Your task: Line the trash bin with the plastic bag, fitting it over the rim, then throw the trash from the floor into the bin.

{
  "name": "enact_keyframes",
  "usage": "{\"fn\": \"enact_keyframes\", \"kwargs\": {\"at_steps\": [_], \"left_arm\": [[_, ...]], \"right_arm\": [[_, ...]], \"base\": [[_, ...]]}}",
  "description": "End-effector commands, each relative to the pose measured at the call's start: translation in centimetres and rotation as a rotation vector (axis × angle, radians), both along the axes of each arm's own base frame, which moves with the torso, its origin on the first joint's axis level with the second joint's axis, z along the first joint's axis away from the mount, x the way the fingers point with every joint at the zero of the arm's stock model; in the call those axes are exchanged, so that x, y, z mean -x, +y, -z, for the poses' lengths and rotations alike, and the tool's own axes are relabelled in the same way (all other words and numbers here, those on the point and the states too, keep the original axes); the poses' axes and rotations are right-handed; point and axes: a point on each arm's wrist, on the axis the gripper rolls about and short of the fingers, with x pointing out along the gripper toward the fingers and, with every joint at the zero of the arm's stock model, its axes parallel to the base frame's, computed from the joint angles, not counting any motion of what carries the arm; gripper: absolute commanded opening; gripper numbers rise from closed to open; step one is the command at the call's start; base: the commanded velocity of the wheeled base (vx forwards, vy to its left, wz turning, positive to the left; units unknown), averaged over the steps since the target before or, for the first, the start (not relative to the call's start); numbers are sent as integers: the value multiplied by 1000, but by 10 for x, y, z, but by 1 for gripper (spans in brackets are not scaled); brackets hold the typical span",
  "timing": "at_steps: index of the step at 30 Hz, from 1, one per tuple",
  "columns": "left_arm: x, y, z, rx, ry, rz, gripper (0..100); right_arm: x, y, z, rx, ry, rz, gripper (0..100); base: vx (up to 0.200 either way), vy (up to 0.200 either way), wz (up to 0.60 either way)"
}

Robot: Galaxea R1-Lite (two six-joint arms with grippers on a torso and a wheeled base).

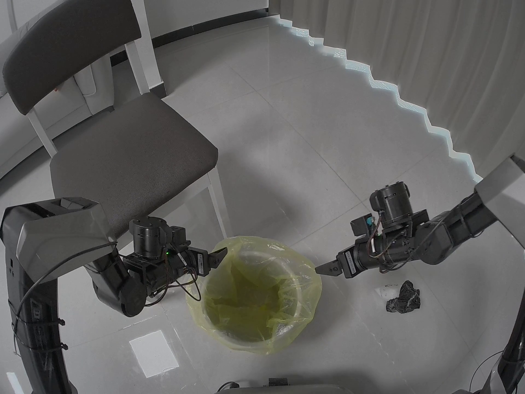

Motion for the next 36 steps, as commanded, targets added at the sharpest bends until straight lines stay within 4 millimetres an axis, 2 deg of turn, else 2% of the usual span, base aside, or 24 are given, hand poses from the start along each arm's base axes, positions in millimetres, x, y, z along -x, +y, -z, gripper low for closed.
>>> {"fn": "enact_keyframes", "kwargs": {"at_steps": [1,12,17,19,22,24,31,36], "left_arm": [[19,6,-12,9,-27,-1,100],[44,13,-1,0,-14,2,100],[44,16,3,-6,3,-5,100],[39,18,16,-15,39,-15,100],[33,25,40,-46,89,-43,100],[30,31,49,-67,103,-73,100],[25,47,67,-95,149,-122,100],[10,42,82,-132,192,-149,100]], "right_arm": [[-26,10,44,32,49,-10,100],[-66,21,98,76,95,-26,100],[-82,22,112,99,141,-19,100],[-89,23,116,110,153,-20,100],[-95,23,119,126,170,-20,100],[-95,23,118,134,180,-26,100],[-95,22,114,134,174,-27,100],[-95,22,114,134,174,-27,100]], "base": [[0,0,0],[0,0,0],[0,0,0],[0,0,0],[0,0,0],[0,0,0],[0,0,0],[0,0,0]]}}
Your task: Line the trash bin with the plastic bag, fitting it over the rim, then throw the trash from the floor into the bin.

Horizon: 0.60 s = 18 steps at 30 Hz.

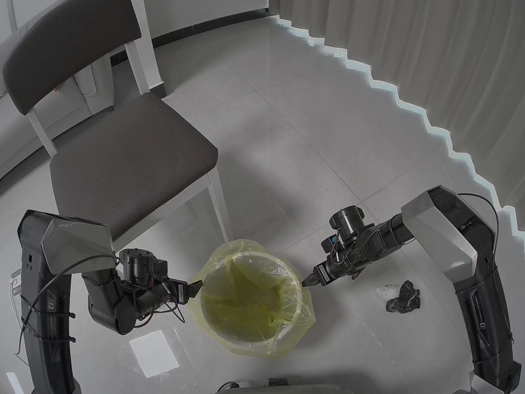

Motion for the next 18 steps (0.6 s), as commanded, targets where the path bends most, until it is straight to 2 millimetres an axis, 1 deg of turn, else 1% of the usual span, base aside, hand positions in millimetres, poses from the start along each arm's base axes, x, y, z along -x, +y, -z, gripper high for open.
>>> {"fn": "enact_keyframes", "kwargs": {"at_steps": [1,4,8,10,12,14,16,17,18], "left_arm": [[-17,-4,22,-37,37,-33,100],[-32,-14,27,-52,38,-35,100],[-38,-25,25,-46,42,-14,100],[-38,-27,23,-45,41,-11,100],[-37,-23,20,-45,40,-19,100],[-36,-18,15,-39,33,-32,100],[-32,-8,8,-33,31,-49,100],[-32,-8,7,-32,29,-51,100],[-29,-2,1,-27,27,-57,100]], "right_arm": [[0,0,1,0,2,0,100],[0,0,1,2,4,1,100],[0,0,1,2,4,1,100],[0,0,1,1,3,1,100],[0,-9,-11,3,-3,11,100],[2,-25,-26,16,-7,9,100],[4,-42,-45,20,-25,14,100],[4,-43,-47,21,-26,14,100],[7,-56,-62,8,-40,31,100]], "base": [[0,0,0],[0,0,0],[0,0,0],[0,0,0],[0,0,0],[0,0,0],[0,0,0],[0,0,0],[0,0,0]]}}
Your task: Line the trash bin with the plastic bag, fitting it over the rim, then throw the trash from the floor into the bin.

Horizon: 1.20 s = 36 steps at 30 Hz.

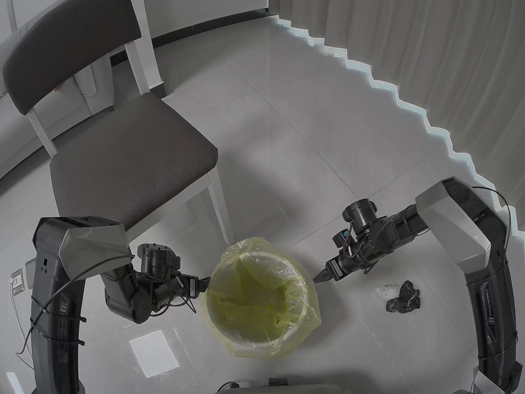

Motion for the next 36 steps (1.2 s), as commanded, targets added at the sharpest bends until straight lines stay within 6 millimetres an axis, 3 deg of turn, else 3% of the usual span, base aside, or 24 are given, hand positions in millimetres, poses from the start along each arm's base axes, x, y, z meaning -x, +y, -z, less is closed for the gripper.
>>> {"fn": "enact_keyframes", "kwargs": {"at_steps": [1,2,3,5,7,15,22,28,36], "left_arm": [[8,18,-18,19,-13,-28,100],[8,18,-18,19,-13,-28,100],[10,24,-23,35,-18,-24,100],[12,26,-25,38,-25,-26,100],[17,30,-27,42,-45,-33,100],[32,33,-28,52,-99,-32,100],[40,34,-33,60,-135,-30,100],[58,34,-54,111,-157,50,100],[60,34,-73,159,-201,112,100]], "right_arm": [[8,-40,-51,-20,-52,47,100],[8,-40,-51,-20,-52,47,100],[11,-59,-64,-20,-64,80,100],[14,-68,-68,-18,-66,96,100],[19,-90,-75,-11,-72,138,100],[33,-154,-55,45,-62,221,100],[37,-181,-24,76,-81,255,100],[46,-200,11,150,-104,266,100],[51,-207,18,159,-109,267,100]], "base": [[0,0,0],[0,0,0],[0,0,0],[0,0,0],[0,0,0],[0,0,0],[0,0,0],[0,0,0],[-175,0,0]]}}
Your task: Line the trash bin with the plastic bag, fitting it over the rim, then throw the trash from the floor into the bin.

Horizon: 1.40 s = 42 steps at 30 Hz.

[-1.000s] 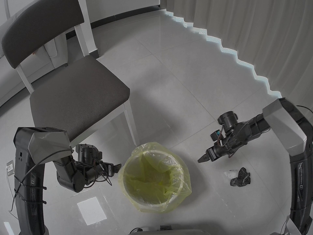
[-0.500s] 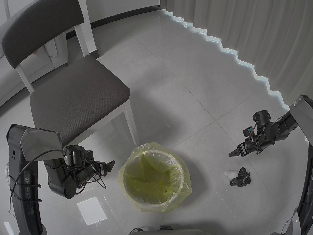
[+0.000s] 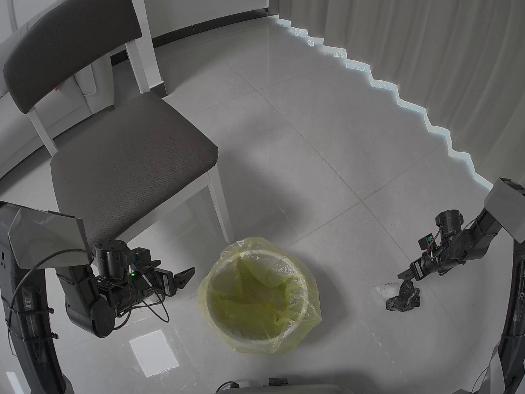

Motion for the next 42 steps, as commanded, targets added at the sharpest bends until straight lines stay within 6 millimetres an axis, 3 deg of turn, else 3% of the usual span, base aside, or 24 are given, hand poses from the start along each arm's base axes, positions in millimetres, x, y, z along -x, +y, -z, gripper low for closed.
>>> {"fn": "enact_keyframes", "kwargs": {"at_steps": [1,6,9,16,21,29,33,38,42], "left_arm": [[1,0,-13,11,-40,3,100],[-2,-2,-15,21,-51,-2,100],[-6,-1,-16,24,-60,-11,100],[-7,-3,-18,22,-74,-16,100],[-7,-5,-19,24,-93,-9,100],[-3,-6,-16,22,-82,-6,100],[-3,-6,-15,15,-82,-19,100],[-2,-11,-13,11,-76,-12,100],[-2,-15,-10,6,-78,-16,100]], "right_arm": [[4,-2,10,-4,34,7,100],[5,-2,17,-7,51,7,100],[-14,1,29,4,26,-6,100],[-37,6,25,9,63,-14,100],[-69,1,22,42,-12,11,100],[-77,-1,20,54,128,12,100],[-94,-4,17,93,130,44,100],[-112,-7,28,109,83,61,100],[-110,-8,43,106,115,57,100]], "base": [[-200,0,0],[-40,0,0],[0,0,0],[0,0,0],[0,0,0],[0,0,0],[0,0,0],[0,0,0],[0,0,0]]}}
